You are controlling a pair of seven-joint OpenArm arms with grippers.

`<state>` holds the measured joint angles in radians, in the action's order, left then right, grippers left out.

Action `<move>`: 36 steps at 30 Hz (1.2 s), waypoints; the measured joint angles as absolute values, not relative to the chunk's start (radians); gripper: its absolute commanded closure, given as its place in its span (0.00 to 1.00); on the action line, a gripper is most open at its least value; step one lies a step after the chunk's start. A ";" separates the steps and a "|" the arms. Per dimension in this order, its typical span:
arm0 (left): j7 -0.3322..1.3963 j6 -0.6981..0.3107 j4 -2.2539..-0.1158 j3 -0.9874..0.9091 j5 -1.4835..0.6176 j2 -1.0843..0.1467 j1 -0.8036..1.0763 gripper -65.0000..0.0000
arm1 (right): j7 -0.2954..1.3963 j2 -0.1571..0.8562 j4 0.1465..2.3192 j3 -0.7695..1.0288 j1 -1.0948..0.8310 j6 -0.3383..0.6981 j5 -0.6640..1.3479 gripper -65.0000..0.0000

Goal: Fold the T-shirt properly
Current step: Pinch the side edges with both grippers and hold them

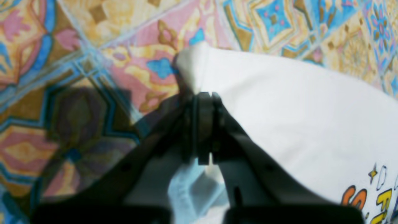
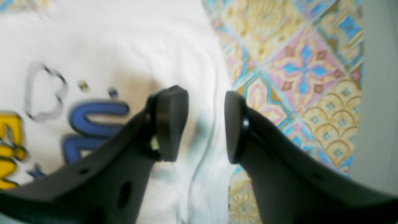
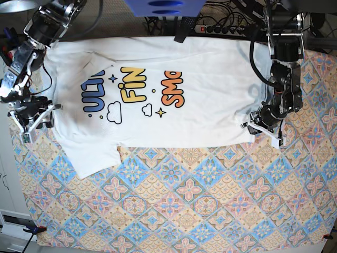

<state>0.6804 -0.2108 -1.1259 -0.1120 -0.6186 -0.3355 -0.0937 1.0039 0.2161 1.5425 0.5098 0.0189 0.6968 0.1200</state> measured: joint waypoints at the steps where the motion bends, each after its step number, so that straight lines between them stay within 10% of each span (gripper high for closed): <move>1: 0.678 -0.210 -1.139 -0.113 -0.619 -0.337 -0.086 1.00 | 1.003 0.212 1.518 0.489 0.038 0.698 0.077 0.66; 19: 0.685 -0.213 -1.361 -0.208 -0.617 -0.336 0.073 0.99 | 0.706 0.344 0.814 0.329 0.376 0.699 -0.016 0.66; 36: 0.685 -0.214 -1.362 -0.208 -0.614 -0.336 0.072 0.99 | 0.497 0.367 0.688 0.329 0.463 0.695 -0.129 0.66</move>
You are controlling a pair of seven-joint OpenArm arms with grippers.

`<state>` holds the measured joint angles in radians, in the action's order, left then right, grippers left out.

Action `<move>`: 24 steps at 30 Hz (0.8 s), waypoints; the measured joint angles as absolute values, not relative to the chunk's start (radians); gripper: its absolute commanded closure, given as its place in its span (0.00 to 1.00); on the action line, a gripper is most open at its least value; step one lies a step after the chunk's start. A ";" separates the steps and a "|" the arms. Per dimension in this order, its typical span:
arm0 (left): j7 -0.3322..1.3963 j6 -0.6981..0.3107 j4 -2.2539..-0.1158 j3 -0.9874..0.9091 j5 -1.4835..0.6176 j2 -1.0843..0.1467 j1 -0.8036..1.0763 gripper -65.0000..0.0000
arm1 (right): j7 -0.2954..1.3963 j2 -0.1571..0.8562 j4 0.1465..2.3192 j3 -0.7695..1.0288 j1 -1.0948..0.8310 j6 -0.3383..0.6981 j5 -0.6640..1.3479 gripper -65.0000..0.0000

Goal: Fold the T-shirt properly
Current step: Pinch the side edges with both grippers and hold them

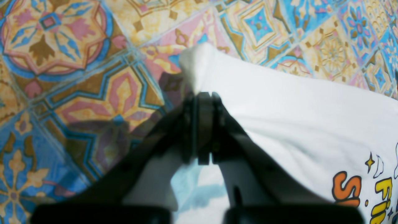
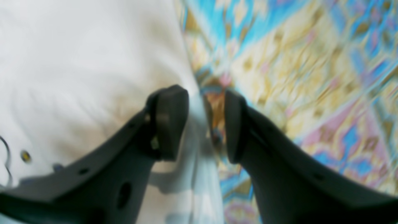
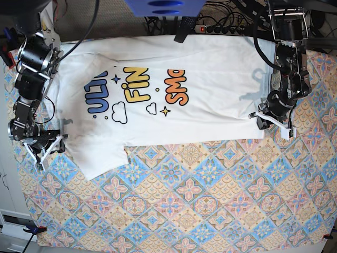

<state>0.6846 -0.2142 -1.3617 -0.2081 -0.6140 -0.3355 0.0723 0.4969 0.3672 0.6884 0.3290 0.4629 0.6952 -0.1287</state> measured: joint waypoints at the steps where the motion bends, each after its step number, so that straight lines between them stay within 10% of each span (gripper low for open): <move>1: 0.684 -0.215 -1.362 -0.208 -0.614 -0.336 0.072 0.99 | 0.476 0.367 0.658 0.329 0.468 0.696 -0.130 0.66; 24: 0.685 -0.215 -1.364 -0.209 -0.614 -0.336 0.073 0.99 | 0.269 0.366 0.439 0.191 0.498 0.693 -0.134 0.66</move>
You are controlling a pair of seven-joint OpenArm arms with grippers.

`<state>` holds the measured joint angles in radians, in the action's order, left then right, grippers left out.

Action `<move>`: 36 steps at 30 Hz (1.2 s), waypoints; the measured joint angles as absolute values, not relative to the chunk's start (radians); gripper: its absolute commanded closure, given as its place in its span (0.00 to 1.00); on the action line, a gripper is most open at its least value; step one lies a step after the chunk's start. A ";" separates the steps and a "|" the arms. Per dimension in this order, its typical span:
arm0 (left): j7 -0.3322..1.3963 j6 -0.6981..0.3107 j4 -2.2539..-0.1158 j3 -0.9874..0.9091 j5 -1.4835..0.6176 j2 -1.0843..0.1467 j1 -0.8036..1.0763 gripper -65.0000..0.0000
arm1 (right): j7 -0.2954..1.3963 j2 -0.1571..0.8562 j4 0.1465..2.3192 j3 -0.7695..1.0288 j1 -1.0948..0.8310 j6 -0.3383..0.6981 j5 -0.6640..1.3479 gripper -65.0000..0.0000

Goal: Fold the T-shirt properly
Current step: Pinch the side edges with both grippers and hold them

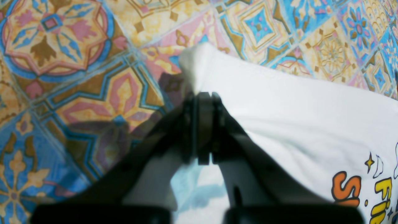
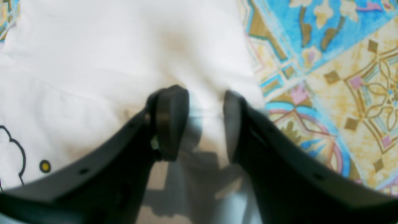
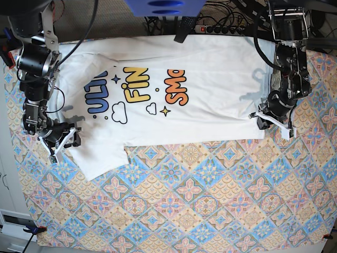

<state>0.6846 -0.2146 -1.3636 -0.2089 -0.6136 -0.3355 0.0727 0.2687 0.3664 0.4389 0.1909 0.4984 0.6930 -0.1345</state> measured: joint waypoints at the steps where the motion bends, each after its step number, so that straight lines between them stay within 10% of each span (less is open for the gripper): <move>1: 0.685 -0.215 -1.364 -0.209 -0.614 -0.336 0.072 0.99 | 0.271 0.364 0.444 0.215 0.497 0.696 -0.139 0.66; 36: 0.684 -0.215 -1.364 -0.209 -0.614 -0.336 0.075 1.00 | 0.097 0.403 0.320 0.217 0.496 0.695 -0.131 0.66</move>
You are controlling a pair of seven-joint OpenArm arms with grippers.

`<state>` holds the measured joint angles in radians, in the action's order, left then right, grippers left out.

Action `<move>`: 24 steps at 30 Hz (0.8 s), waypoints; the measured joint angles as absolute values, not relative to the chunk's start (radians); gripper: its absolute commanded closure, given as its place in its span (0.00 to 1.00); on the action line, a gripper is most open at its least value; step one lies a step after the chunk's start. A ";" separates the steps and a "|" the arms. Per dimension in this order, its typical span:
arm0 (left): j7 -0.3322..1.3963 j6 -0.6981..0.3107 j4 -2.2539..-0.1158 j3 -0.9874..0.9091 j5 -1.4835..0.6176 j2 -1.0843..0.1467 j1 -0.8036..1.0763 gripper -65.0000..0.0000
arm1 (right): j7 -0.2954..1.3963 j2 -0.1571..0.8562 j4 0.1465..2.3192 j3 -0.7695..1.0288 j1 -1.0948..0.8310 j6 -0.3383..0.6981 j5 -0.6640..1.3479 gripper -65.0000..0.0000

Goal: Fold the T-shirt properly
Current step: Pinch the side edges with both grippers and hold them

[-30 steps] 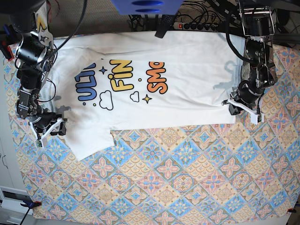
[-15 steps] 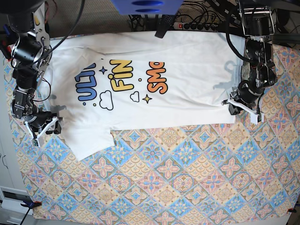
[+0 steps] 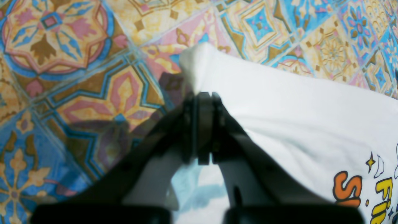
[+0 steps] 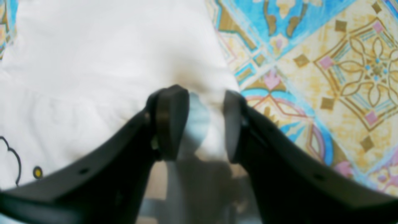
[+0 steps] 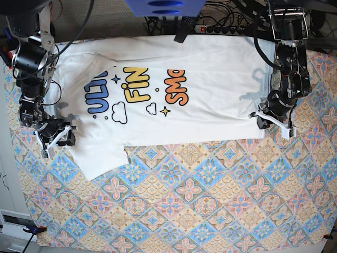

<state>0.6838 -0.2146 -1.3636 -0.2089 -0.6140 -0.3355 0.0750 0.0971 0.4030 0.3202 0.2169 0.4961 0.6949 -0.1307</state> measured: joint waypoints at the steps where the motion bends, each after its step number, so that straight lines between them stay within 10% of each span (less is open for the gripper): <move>1: 0.683 -0.215 -1.364 -0.209 -0.614 -0.336 0.075 1.00 | 0.092 0.403 0.320 0.219 0.495 0.695 -0.131 0.66; 24: 0.683 -0.215 -1.365 -0.209 -0.618 -0.336 0.089 1.00 | 0.098 0.424 0.368 0.323 0.465 0.695 -0.145 0.66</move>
<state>0.6834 -0.2146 -1.3655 -0.2092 -0.6182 -0.3355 0.0895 0.0982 0.4244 0.3679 0.3229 0.4652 0.6949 -0.1452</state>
